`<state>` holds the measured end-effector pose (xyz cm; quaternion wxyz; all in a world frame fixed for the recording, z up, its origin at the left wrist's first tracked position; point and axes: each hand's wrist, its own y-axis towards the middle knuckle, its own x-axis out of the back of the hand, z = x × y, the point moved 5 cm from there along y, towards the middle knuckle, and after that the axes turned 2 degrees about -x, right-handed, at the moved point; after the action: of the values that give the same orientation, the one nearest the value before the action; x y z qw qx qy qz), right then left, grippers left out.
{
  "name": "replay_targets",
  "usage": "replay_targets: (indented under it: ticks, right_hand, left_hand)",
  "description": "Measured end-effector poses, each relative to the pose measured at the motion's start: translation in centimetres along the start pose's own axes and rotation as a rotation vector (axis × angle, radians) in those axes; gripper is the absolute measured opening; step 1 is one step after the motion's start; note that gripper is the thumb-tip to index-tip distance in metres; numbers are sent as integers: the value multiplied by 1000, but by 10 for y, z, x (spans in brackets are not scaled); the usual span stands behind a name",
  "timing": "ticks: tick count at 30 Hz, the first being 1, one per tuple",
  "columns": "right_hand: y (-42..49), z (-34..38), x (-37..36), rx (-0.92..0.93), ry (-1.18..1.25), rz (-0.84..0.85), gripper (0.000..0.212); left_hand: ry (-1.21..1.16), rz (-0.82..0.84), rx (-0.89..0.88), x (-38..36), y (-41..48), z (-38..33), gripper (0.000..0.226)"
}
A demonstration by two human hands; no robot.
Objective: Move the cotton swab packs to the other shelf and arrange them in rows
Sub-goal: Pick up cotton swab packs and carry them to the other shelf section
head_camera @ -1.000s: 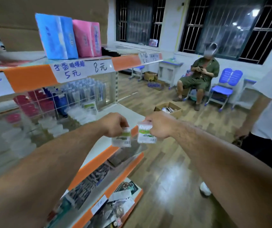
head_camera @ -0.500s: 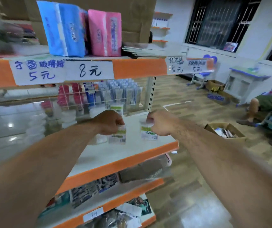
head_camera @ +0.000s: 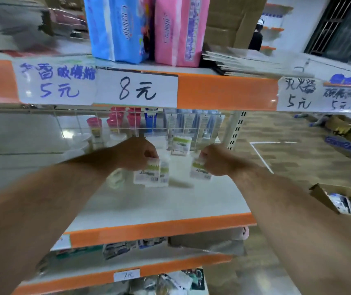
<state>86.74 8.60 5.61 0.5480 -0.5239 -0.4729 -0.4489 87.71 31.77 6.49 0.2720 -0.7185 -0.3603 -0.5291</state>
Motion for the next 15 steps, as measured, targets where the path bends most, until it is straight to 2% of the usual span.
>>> replay_targets:
  ticks: [3, 5, 9, 15]
  right_hand:
    - [25, 7, -8, 92, -170, -5, 18]
    - [46, 8, -7, 124, -161, -46, 13]
    - [88, 10, -15, 196, -196, -50, 24]
    - [128, 18, -24, 263, -142, -110, 29]
  left_hand:
    - [14, -24, 81, 4, -6, 16, 16]
    - [0, -48, 133, 7, -12, 23, 17]
    - [-12, -114, 225, 9, -18, 33, 14]
    - [-52, -127, 288, 6, -23, 35, 12]
